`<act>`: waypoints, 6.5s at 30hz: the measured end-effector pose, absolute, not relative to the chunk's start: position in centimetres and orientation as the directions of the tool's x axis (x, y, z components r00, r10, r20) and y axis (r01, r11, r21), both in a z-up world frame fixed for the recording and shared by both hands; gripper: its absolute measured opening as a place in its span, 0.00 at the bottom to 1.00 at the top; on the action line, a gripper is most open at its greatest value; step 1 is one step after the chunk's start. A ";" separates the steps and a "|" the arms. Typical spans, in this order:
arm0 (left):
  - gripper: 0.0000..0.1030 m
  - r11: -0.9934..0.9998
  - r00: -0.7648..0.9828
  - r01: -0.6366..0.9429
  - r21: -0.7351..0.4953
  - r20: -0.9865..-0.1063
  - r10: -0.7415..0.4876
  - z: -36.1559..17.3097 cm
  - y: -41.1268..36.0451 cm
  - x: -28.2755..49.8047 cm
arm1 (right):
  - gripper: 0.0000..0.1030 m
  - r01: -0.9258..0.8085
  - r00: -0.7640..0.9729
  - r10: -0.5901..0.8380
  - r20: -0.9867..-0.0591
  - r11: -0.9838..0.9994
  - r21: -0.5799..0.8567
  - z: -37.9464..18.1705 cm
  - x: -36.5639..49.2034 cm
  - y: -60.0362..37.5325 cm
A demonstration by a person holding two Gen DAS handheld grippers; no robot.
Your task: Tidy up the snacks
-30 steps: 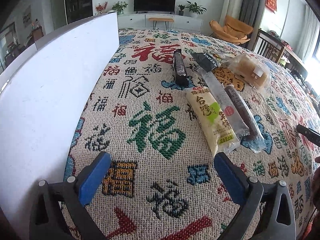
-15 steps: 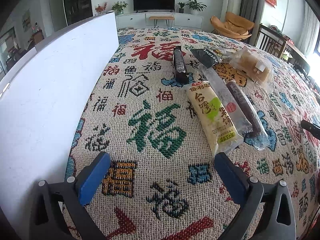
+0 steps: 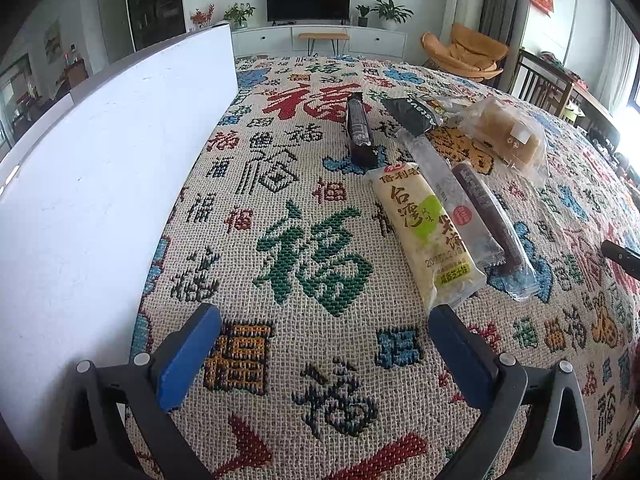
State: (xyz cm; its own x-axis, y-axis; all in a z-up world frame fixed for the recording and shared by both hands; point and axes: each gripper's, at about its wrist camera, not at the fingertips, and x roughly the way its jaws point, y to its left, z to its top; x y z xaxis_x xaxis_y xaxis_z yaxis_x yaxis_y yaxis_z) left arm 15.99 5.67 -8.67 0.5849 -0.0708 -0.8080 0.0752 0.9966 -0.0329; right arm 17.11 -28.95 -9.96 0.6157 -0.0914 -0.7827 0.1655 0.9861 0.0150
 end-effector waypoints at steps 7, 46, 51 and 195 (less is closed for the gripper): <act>1.00 0.997 0.585 0.075 -0.031 -0.808 -0.069 -8.7 5.6 16.0 | 0.84 0.166 0.616 -0.091 -0.783 0.986 0.015 -10.0 17.1 -29.0; 0.28 0.986 0.501 0.160 -0.040 -0.858 -0.116 -7.1 0.7 21.0 | 0.84 0.167 0.615 -0.092 -0.783 0.986 0.015 -10.1 17.2 -29.0; 0.28 0.981 0.499 0.182 -0.066 -0.854 -0.150 -5.9 2.9 16.8 | 0.84 0.167 0.615 -0.093 -0.783 0.986 0.015 -10.1 17.2 -29.0; 0.27 0.973 0.555 0.225 -0.040 -0.816 -0.162 -4.8 3.4 12.4 | 0.18 -0.164 0.394 0.316 -0.863 0.948 0.272 -8.0 19.3 -17.9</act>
State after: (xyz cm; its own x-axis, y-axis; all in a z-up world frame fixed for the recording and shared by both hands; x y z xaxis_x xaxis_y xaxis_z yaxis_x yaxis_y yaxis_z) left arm 12.45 3.38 -4.80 0.5548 -0.1624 -0.8160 0.2253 0.9734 -0.0405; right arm 19.27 -17.89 -7.99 0.3943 0.3157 -0.8631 -0.1637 0.9483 0.2720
